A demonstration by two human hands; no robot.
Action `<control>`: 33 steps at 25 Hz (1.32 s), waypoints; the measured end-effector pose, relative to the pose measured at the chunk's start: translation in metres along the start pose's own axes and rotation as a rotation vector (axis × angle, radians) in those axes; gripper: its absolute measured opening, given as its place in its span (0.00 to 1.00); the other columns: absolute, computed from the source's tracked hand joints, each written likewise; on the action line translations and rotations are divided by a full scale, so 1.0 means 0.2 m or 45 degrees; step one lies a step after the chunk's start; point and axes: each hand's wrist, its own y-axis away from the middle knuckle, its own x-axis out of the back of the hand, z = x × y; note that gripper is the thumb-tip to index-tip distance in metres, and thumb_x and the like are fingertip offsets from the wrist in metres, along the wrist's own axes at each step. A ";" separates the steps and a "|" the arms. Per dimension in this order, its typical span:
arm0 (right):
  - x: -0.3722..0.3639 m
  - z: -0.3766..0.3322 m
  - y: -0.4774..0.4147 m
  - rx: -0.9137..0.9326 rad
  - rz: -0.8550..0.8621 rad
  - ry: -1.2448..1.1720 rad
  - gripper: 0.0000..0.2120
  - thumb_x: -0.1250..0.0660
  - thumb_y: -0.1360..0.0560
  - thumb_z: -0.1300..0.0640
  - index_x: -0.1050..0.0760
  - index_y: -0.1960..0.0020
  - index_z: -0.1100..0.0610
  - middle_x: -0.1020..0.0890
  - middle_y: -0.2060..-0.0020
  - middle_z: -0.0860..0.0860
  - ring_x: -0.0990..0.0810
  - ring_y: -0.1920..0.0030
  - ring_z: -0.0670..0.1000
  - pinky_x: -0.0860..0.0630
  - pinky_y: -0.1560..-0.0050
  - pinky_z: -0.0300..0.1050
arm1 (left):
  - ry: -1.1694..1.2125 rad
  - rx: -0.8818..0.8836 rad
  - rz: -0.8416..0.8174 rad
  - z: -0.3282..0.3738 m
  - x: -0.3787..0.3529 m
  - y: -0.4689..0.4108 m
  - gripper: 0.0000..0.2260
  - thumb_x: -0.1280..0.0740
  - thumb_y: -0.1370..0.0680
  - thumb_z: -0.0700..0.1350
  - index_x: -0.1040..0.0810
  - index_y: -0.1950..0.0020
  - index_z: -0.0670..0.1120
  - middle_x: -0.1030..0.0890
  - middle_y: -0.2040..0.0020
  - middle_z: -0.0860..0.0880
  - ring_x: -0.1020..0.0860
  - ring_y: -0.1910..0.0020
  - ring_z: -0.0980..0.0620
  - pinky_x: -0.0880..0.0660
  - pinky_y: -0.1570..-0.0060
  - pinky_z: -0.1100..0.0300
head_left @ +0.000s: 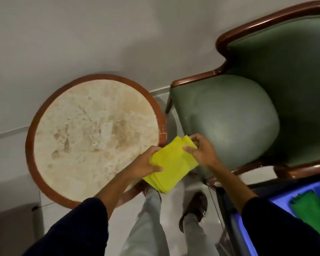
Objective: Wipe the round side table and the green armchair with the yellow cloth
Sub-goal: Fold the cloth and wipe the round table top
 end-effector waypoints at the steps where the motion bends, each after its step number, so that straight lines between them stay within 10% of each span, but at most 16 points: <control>1: -0.12 -0.04 -0.08 0.033 0.080 0.169 0.15 0.28 0.28 0.62 0.26 0.43 0.61 0.19 0.49 0.58 0.21 0.46 0.60 0.25 0.48 0.50 | 0.054 -0.004 0.041 -0.08 0.10 -0.02 0.33 0.24 0.29 0.45 0.35 0.27 0.45 0.28 0.30 0.46 0.28 0.31 0.45 0.25 0.38 0.52; 4: -0.56 -0.09 -0.19 0.027 0.468 0.726 0.27 0.35 0.24 0.50 0.35 0.28 0.58 0.29 0.30 0.61 0.31 0.30 0.62 0.32 0.35 0.57 | -0.260 -0.104 0.512 -0.30 0.39 -0.14 0.25 0.34 0.22 0.50 0.33 0.26 0.44 0.30 0.28 0.41 0.31 0.28 0.42 0.29 0.32 0.49; 9: -1.10 -0.03 -0.27 -0.298 0.366 0.655 0.42 0.47 0.22 0.36 0.55 0.22 0.63 0.51 0.22 0.63 0.54 0.21 0.61 0.52 0.22 0.59 | -1.198 0.163 1.128 -0.66 0.65 -0.32 0.25 0.47 0.17 0.55 0.36 0.24 0.44 0.36 0.23 0.37 0.38 0.23 0.39 0.40 0.28 0.36; 17: -1.07 -0.25 -0.99 0.184 0.403 1.103 0.37 0.57 0.20 0.37 0.54 0.21 0.61 0.50 0.21 0.58 0.54 0.21 0.56 0.53 0.21 0.57 | -1.163 0.027 1.404 -0.91 0.62 -0.37 0.25 0.47 0.17 0.58 0.38 0.22 0.48 0.38 0.21 0.42 0.41 0.21 0.45 0.42 0.25 0.39; 26: -1.22 0.06 -0.30 1.087 -0.447 1.421 0.29 0.57 0.18 0.44 0.50 0.21 0.57 0.46 0.21 0.54 0.52 0.20 0.53 0.54 0.22 0.53 | -0.762 0.096 1.780 -0.88 0.64 -0.34 0.20 0.49 0.15 0.49 0.30 0.27 0.44 0.29 0.26 0.41 0.32 0.25 0.43 0.36 0.28 0.41; 33: -0.81 -0.02 -0.81 0.627 0.023 1.301 0.31 0.61 0.19 0.40 0.54 0.21 0.55 0.50 0.20 0.52 0.55 0.20 0.52 0.56 0.21 0.54 | -1.025 0.290 1.515 -0.93 0.63 -0.38 0.27 0.51 0.17 0.59 0.40 0.22 0.47 0.39 0.21 0.38 0.41 0.22 0.39 0.45 0.24 0.38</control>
